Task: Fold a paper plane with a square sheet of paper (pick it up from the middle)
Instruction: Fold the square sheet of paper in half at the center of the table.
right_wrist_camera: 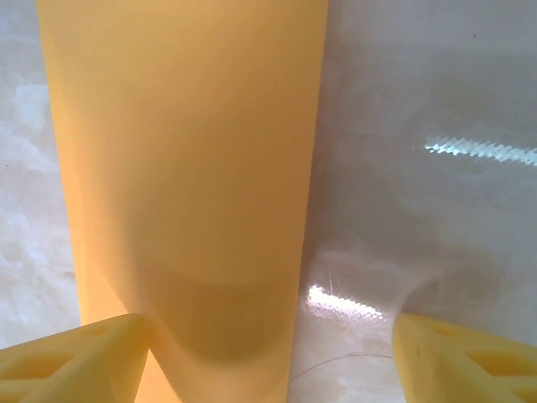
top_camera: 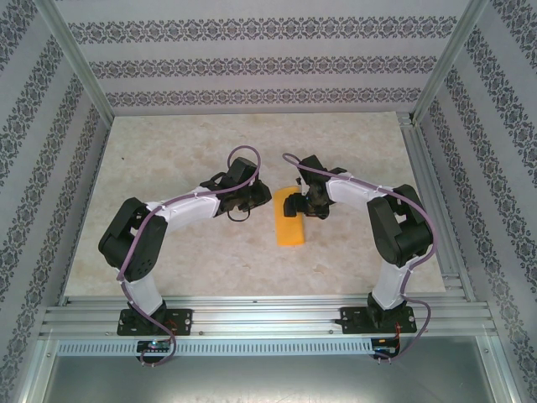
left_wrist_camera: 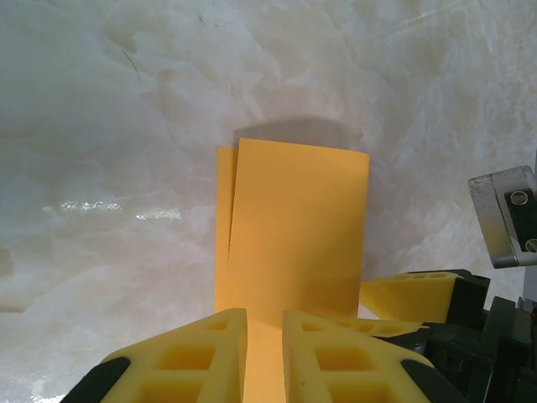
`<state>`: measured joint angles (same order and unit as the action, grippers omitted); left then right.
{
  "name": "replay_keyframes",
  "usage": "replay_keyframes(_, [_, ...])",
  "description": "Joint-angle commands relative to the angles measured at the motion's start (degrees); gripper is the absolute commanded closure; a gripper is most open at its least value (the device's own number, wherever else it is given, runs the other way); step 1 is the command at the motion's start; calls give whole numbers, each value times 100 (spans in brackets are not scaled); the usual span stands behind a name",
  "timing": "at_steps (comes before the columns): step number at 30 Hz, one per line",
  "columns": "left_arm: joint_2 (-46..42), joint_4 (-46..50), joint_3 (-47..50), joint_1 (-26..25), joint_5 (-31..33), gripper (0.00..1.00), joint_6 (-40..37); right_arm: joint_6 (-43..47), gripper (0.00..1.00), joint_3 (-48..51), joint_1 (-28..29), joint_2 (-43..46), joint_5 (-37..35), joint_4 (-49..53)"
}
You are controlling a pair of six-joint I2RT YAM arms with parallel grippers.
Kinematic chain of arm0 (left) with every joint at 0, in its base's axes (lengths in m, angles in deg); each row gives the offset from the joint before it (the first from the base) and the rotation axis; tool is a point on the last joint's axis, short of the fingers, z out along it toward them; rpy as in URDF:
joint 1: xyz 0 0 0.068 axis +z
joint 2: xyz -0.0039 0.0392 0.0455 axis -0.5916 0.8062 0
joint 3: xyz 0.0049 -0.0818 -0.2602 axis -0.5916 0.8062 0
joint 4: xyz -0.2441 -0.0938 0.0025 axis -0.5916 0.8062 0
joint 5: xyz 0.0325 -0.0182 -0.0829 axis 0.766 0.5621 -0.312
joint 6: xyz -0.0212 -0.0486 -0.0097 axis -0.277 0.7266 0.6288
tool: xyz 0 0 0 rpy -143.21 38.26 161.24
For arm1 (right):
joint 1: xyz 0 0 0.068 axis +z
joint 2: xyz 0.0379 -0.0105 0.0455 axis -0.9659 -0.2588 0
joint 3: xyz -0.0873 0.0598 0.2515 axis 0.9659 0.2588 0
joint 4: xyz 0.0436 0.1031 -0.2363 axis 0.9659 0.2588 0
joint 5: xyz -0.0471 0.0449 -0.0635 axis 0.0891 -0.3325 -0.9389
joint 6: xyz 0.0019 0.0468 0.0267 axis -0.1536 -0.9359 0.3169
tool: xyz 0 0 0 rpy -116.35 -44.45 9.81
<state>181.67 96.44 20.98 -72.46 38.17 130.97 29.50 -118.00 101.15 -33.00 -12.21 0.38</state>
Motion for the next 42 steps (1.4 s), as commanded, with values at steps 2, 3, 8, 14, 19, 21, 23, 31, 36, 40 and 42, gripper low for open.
replay_keyframes(2, [14, 26, -69, -73, -112, 79, -12, -1, 23, -166, 44, -113, 10, 16])
replay_keyframes(3, [22, 32, -71, -73, -129, 79, -14, 25, 23, -182, 69, -140, -22, 56])
replay_keyframes(8, [17, 8, -64, -68, -140, 79, -3, 124, 22, -201, 118, -169, 0, 100])
replay_keyframes(14, [24, 9, -63, -73, -139, 79, 1, 231, 22, -221, 106, -152, 51, 162])
replay_keyframes(19, [27, 29, -73, -73, -143, 79, -3, 407, 22, -237, 98, -116, 152, 257])
replay_keyframes(21, [37, 23, -81, -74, -153, 79, -3, 436, 22, -245, 83, -142, 177, 273])
replay_keyframes(23, [39, 24, -91, -75, -163, 79, -2, 436, 22, -229, 70, -149, 187, 248])
replay_keyframes(31, [45, 20, -90, -74, -170, 79, 15, 142, 22, -210, 48, -202, -70, 91])
replay_keyframes(36, [59, 33, -133, -72, -182, 79, 6, 84, 22, -241, 39, -238, -122, 111])
replay_keyframes(40, [59, 67, -141, -73, -182, 79, -7, 59, 22, -201, 21, -214, -162, 106])
replay_keyframes(42, [59, 49, -143, -70, -190, 79, -3, 58, 22, -201, 22, -236, -126, 110])
